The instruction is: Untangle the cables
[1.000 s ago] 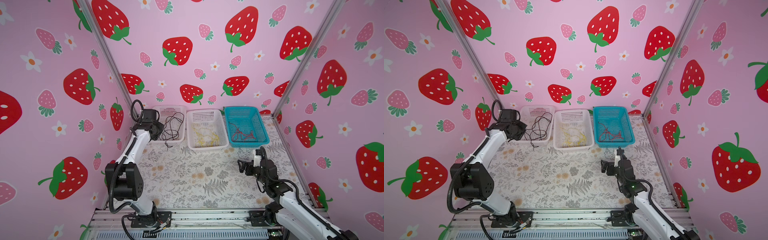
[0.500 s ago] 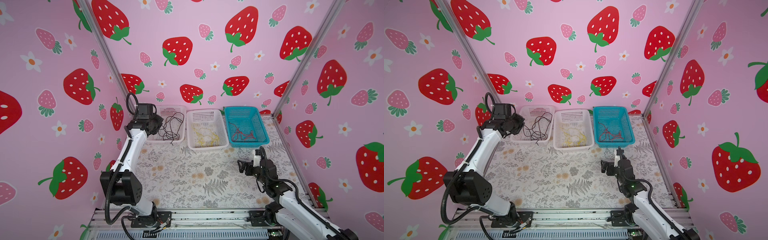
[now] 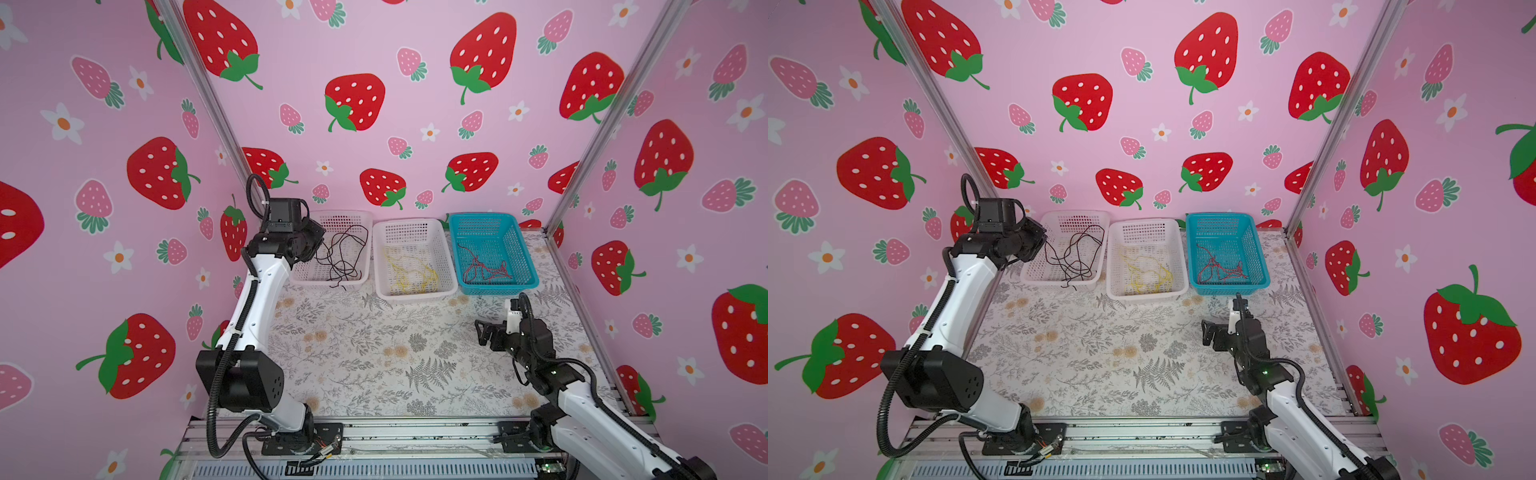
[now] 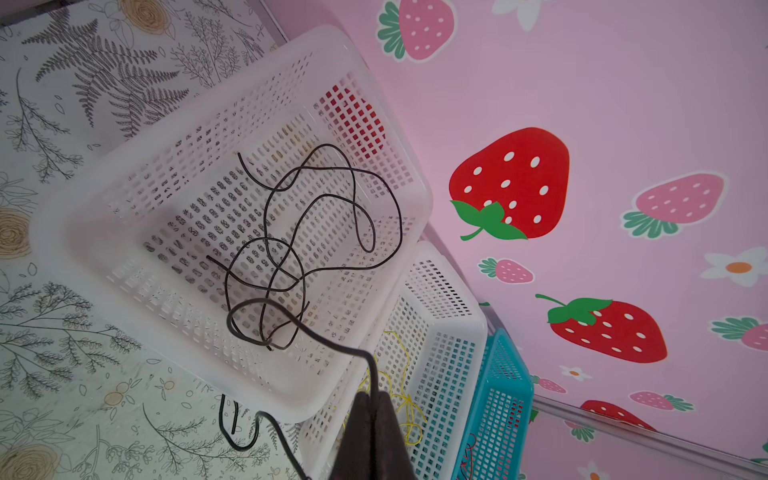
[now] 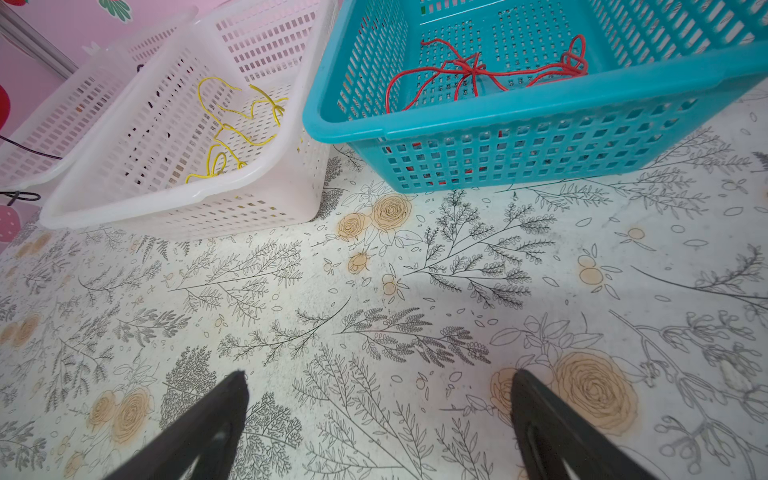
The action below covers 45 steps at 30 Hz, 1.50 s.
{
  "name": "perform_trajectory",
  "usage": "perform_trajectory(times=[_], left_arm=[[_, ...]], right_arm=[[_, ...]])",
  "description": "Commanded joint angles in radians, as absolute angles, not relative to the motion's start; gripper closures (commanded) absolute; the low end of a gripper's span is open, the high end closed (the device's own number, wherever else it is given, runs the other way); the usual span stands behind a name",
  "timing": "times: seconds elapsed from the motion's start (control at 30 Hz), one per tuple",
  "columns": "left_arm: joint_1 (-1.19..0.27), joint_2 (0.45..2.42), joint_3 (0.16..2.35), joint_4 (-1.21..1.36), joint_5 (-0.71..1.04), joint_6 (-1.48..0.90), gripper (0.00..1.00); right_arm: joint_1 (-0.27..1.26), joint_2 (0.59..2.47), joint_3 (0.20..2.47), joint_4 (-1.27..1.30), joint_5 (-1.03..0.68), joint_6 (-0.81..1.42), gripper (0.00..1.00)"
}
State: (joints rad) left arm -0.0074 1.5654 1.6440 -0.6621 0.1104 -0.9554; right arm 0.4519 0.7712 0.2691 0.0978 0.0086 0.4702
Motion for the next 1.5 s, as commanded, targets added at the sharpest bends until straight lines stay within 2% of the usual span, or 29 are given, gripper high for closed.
perform_trajectory(times=[0.0, 0.33, 0.7, 1.03, 1.47], left_arm=[[-0.01, 1.543, 1.603, -0.679, 0.119, -0.918, 1.0], [-0.009, 1.525, 1.434, -0.675, 0.174, -0.824, 1.0], [-0.007, 1.433, 1.431, -0.722, 0.209, -0.726, 1.0], [-0.008, 1.403, 1.529, -0.759, 0.285, -0.73, 1.0], [-0.007, 1.501, 1.754, -0.774, 0.255, -0.691, 1.0]], right_arm=[[0.459, 0.776, 0.258, 0.125, 0.015, 0.474, 0.01], [0.46, 0.797, 0.259, 0.131, 0.003, 0.476, 0.01], [0.462, 0.803, 0.259, 0.132, 0.006, 0.475, 0.01], [0.465, 0.807, 0.261, 0.13, 0.012, 0.472, 0.01], [0.466, 0.814, 0.262, 0.132, 0.016, 0.473, 0.01]])
